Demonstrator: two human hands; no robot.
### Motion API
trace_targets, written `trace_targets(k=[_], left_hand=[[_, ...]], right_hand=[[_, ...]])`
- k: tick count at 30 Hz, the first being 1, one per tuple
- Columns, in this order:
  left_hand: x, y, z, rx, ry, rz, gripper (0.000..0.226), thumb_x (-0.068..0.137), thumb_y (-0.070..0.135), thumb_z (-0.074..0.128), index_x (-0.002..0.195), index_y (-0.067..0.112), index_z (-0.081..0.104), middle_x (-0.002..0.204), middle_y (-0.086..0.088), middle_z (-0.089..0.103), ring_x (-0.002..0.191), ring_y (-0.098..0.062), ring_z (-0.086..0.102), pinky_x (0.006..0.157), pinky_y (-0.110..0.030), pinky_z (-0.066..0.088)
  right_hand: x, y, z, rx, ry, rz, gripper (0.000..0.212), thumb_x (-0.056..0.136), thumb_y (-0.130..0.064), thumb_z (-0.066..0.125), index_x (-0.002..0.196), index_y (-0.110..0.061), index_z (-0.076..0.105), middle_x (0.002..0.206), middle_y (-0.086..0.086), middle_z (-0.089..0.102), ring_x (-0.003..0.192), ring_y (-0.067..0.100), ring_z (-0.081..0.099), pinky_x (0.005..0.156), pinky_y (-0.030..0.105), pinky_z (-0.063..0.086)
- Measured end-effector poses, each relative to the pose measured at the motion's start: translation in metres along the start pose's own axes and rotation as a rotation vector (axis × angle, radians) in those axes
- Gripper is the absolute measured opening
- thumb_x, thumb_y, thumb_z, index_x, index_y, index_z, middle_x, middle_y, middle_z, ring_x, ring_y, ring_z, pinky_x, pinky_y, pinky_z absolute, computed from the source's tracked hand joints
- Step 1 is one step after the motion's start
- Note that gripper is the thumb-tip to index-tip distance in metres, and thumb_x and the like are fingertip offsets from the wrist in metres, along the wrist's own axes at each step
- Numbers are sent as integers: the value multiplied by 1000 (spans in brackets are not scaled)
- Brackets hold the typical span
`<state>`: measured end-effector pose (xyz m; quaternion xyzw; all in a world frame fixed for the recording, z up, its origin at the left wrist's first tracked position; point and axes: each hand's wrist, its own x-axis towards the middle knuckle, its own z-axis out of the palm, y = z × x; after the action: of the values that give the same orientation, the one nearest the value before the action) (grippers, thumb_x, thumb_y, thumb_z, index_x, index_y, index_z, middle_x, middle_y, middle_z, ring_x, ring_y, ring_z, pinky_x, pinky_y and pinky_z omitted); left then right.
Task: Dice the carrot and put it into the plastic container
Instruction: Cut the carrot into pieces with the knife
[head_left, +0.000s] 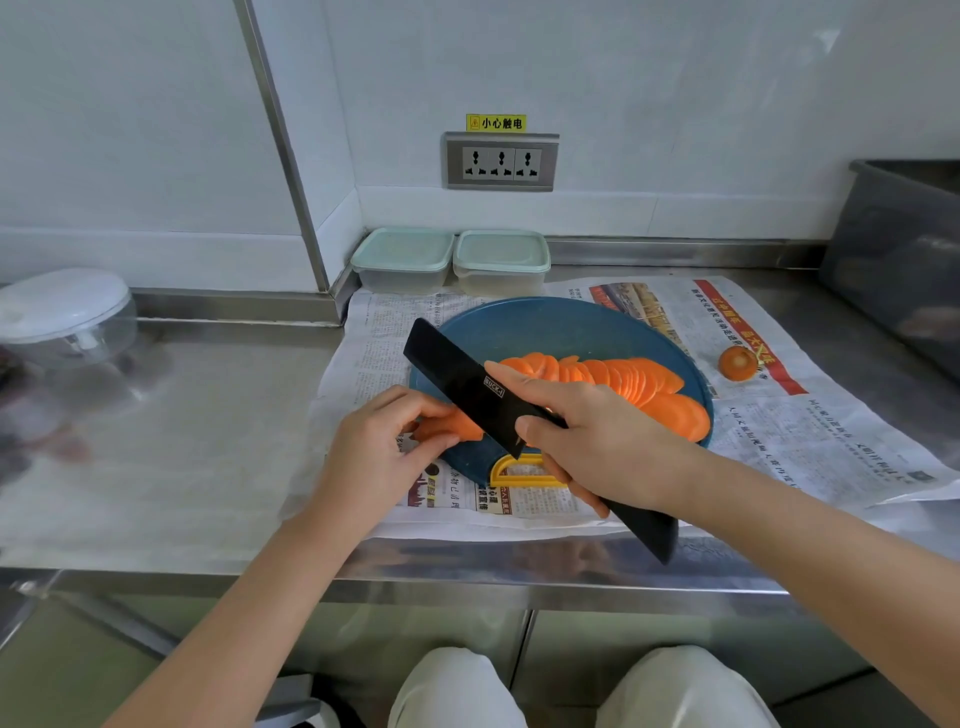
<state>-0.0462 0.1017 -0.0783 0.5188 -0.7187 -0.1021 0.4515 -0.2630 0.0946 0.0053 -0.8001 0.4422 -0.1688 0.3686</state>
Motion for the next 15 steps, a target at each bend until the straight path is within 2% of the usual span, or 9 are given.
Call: trace_targets(k=[15], left_hand=[[0, -3, 1, -11, -9, -32, 21, 73, 16, 79, 93, 15, 71, 92, 8, 66, 89, -10, 64, 81, -40, 56]], right_hand=[[-1, -1, 2, -83, 32, -1, 55, 101, -15, 40, 147, -43, 27, 56, -9, 47, 36, 5, 42, 36, 18, 39]])
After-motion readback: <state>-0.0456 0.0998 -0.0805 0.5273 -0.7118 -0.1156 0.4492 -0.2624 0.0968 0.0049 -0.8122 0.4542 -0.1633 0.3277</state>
